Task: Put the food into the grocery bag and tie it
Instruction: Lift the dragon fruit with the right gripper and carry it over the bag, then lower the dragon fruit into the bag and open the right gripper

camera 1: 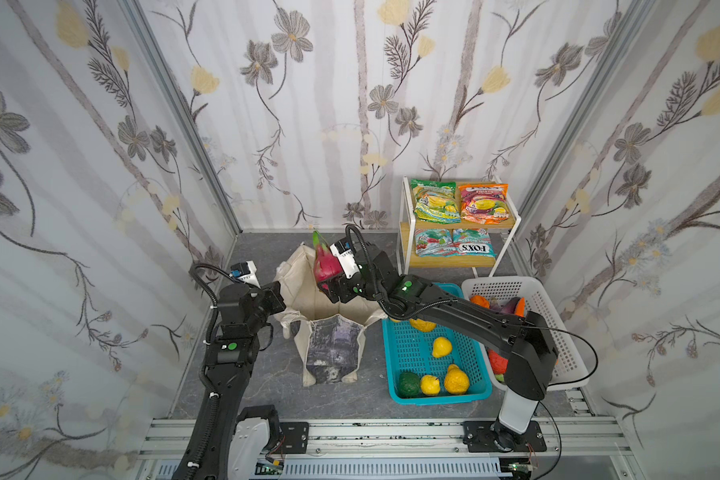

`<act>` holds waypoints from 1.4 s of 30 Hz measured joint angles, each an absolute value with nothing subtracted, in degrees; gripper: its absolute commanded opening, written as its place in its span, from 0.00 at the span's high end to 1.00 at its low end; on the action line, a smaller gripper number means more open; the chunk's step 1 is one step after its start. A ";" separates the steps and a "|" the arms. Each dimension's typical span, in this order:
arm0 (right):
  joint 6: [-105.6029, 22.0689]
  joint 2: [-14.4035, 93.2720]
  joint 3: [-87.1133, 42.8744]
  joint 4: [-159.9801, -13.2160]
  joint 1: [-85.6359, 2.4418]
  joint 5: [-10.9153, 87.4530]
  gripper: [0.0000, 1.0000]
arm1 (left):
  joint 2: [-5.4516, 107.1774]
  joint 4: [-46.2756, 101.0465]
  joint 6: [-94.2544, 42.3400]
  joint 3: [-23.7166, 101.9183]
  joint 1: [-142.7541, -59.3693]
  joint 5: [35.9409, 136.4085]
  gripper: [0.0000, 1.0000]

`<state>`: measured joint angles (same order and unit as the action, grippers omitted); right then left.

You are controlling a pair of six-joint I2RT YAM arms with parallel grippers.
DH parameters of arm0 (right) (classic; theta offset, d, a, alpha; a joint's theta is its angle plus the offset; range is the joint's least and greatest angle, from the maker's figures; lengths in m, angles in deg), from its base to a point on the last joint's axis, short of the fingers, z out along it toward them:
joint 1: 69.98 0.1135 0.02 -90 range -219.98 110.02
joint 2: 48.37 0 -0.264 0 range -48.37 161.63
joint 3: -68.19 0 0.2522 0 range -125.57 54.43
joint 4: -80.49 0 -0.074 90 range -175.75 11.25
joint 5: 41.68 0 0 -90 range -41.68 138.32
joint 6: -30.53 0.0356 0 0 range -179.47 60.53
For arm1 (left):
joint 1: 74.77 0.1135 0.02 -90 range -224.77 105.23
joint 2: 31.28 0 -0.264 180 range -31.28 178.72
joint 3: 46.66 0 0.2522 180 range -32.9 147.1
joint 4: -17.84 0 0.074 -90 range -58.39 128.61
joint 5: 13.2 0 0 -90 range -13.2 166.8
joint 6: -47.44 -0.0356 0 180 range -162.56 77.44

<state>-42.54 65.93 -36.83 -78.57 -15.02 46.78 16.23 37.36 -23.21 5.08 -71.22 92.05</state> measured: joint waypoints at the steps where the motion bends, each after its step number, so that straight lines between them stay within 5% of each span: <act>1: -42.67 66.98 -37.40 -78.22 -14.71 47.94 0.22 | 16.23 37.36 -23.19 5.08 -71.22 92.05 1.00; 22: -47.94 66.94 -36.66 -69.28 -5.58 66.69 0.16 | 16.34 36.05 -23.01 4.79 -71.22 92.14 1.00; 35: -49.34 75.20 -42.95 -66.20 -6.41 59.41 0.15 | 16.16 35.62 -22.88 4.71 -70.78 92.99 1.00; 42: -44.64 88.71 -56.89 -57.45 -10.87 59.87 0.14 | 16.16 34.94 -22.79 4.55 -70.43 93.43 1.00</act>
